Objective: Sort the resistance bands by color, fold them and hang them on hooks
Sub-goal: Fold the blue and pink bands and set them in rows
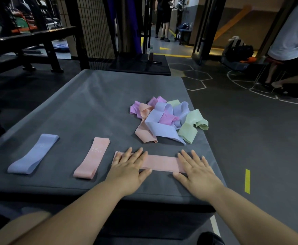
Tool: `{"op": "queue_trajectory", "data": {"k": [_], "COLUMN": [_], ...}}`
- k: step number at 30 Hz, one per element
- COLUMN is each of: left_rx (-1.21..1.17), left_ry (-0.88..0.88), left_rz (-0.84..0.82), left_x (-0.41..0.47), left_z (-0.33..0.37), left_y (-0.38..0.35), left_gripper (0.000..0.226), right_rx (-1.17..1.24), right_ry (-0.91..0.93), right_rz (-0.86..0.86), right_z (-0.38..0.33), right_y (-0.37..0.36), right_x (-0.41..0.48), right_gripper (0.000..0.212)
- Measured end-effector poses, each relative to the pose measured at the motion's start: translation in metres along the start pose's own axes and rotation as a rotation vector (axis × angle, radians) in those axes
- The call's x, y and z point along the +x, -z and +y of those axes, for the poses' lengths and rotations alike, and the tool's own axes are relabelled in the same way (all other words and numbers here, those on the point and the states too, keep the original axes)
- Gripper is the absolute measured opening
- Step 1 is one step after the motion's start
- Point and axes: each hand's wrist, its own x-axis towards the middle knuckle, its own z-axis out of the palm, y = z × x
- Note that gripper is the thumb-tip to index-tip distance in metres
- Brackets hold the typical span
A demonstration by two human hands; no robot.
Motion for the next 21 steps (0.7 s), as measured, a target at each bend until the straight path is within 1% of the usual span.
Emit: {"op": "queue_trajectory", "data": {"k": [2,3,4,5,7,11,13,14,15,16,18,19,21], "left_rx": [0.003,0.002,0.002,0.005,0.01,-0.027,-0.138,-0.22,-0.296,-0.335,-0.299,-0.267,-0.226], "left_ry": [0.008,0.009,0.009,0.01,0.012,-0.003,-0.024,-0.027,-0.015,0.012,0.102,0.158,0.25], "left_rz": [-0.008,-0.014,-0.022,-0.031,-0.037,-0.047,-0.036,0.002,0.067,0.153,0.293,0.313,0.264], "left_x": [-0.001,-0.002,-0.002,-0.002,-0.004,-0.004,-0.002,-0.002,-0.002,-0.003,-0.003,-0.004,-0.004], "left_z": [-0.001,-0.002,-0.002,-0.003,-0.002,-0.004,-0.006,-0.008,-0.009,-0.011,-0.016,-0.018,-0.022], "left_y": [0.002,0.003,0.003,0.004,0.007,0.009,0.013,0.016,0.021,0.024,0.03,0.03,0.03], "left_gripper": [0.097,0.097,0.093,0.084,0.068,0.065,0.064,0.061,0.054,0.046,0.036,0.035,0.038], "right_rx": [0.005,0.016,0.03,0.038,0.031,0.012,-0.009,-0.02,-0.028,-0.033,-0.039,-0.04,-0.026], "right_ry": [-0.03,-0.046,-0.06,-0.07,-0.078,-0.097,-0.102,-0.1,-0.094,-0.086,-0.074,-0.065,-0.041], "right_rz": [0.001,-0.006,-0.014,-0.021,-0.025,-0.022,-0.037,-0.044,-0.045,-0.039,-0.011,0.004,0.047], "right_z": [0.011,0.015,0.018,0.021,0.021,0.019,0.019,0.019,0.017,0.015,0.007,0.002,-0.007], "right_y": [-0.002,-0.002,-0.001,-0.001,0.001,0.0,0.002,0.004,0.007,0.01,0.017,0.019,0.023], "right_x": [-0.002,-0.004,-0.006,-0.008,-0.01,-0.01,-0.009,-0.009,-0.009,-0.009,-0.008,-0.006,-0.002], "right_gripper": [0.122,0.128,0.133,0.136,0.138,0.138,0.137,0.133,0.124,0.111,0.081,0.071,0.058]}}
